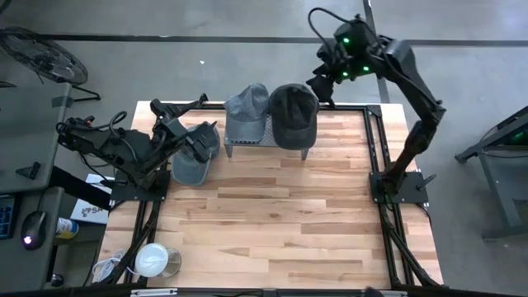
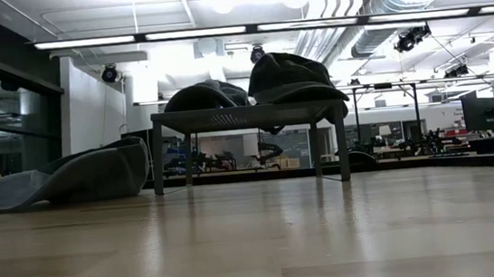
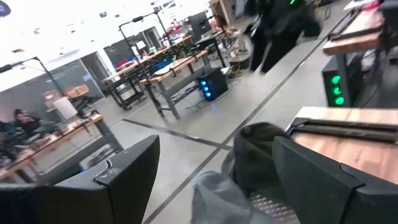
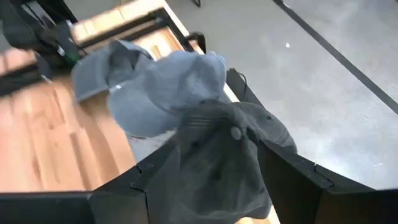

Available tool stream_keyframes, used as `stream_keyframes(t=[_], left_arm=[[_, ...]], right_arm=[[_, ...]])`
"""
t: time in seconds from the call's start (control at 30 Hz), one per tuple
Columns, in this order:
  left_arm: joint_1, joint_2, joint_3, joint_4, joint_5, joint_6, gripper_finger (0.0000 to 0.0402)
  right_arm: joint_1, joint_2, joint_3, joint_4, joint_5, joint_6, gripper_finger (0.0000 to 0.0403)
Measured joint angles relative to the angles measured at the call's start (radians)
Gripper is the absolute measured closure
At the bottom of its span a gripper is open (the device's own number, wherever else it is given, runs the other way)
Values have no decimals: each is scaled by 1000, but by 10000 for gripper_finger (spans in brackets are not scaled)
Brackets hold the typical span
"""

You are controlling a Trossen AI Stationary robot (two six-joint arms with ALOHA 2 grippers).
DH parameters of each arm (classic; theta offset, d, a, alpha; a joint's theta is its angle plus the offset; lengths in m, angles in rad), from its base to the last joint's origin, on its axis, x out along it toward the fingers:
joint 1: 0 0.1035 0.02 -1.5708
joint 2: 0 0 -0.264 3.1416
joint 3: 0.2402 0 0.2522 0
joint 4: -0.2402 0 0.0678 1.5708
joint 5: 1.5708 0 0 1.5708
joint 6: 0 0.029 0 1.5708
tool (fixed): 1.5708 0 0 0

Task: Pick & Place hat
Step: Adjust the black cap on the shelf

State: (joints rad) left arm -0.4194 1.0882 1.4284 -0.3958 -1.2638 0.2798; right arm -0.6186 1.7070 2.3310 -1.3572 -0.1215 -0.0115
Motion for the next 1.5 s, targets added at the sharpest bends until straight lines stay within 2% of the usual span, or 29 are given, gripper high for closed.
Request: stream_keyframes(t=[0.13, 0.4, 0.6, 0.67, 0.77, 0.87, 1.0, 1.07, 1.17, 1.23, 1.33, 1.5], left_arm=[[0, -1, 0, -87, 0, -64, 94], [0, -1, 0, -351, 17, -349, 94], [0, -7, 0, -370, 57, -377, 94], [0, -10, 0, -370, 64, -376, 94], [0, -17, 0, -370, 72, -380, 94], [0, -29, 0, -370, 80, -389, 94], [0, -44, 0, -370, 100, -390, 94], [0, -49, 0, -370, 102, -390, 94], [0, -53, 0, -370, 102, -381, 94], [0, -53, 0, -370, 102, -363, 94], [0, -53, 0, -370, 102, -363, 94], [0, -53, 0, -370, 104, -385, 94]], right_arm=[[41, -52, 0, -14, 20, 53, 194], [144, -111, -4, -61, 118, 149, 194], [220, -104, -4, -125, 201, 216, 194], [237, -103, -10, -172, 282, 286, 194], [259, -121, -97, -210, 492, 407, 194], [239, -177, -274, -157, 555, 432, 202], [173, -257, -532, -41, 516, 482, 233], [138, -299, -655, 143, 424, 397, 249], [77, -346, -791, 381, 288, 171, 262], [30, -354, -838, 475, 235, 68, 264], [-44, -348, -857, 495, 195, -9, 262], [-126, -346, -857, 494, 195, 44, 261]])
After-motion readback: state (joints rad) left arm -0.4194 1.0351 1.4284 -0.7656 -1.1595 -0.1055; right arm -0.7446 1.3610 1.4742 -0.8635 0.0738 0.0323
